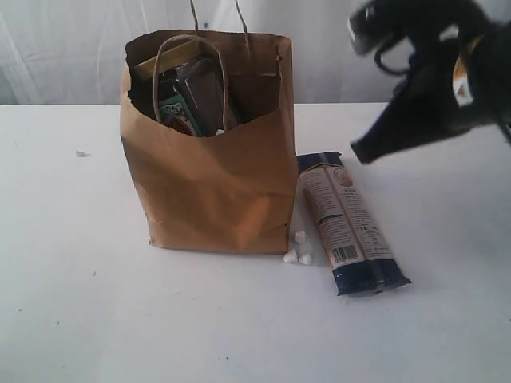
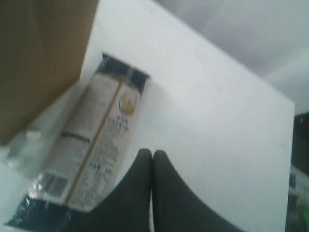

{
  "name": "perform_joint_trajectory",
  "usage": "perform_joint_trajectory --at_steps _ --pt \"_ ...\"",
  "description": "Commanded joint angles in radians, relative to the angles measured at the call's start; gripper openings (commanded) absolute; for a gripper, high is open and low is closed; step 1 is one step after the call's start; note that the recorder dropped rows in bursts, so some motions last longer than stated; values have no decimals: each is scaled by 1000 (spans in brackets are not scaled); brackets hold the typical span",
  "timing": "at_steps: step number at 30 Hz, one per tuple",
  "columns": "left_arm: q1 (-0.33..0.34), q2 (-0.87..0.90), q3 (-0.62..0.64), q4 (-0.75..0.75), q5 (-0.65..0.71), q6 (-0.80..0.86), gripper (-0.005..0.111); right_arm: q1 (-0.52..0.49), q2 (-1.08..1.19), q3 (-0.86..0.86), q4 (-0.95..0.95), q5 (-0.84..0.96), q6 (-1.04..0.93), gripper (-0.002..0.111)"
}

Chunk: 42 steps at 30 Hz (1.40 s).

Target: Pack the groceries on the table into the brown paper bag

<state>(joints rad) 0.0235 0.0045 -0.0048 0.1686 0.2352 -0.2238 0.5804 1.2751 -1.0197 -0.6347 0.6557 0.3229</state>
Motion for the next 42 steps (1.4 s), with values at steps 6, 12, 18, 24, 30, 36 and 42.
perform_joint_trajectory --at_steps 6,12,18,24,30,36,42 --pt "-2 -4 5 -4 -4 1 0 -222 259 67 635 20 -679 0" --pt "-2 -4 5 -4 -4 1 0 -222 276 63 934 21 -1240 0" --pt "-2 -4 5 -4 -4 1 0 -222 342 65 941 -55 -1319 8" --pt "-2 -4 5 -4 -4 1 0 -222 457 65 1183 -248 -1424 40" --pt "-2 -4 5 -4 -4 1 0 -220 548 65 1323 -250 -1639 47" --pt "-2 -4 5 -4 -4 1 0 -220 584 65 1498 -291 -1848 54" --pt "-2 -4 5 -4 -4 1 0 -220 591 63 1532 -348 -1894 54"
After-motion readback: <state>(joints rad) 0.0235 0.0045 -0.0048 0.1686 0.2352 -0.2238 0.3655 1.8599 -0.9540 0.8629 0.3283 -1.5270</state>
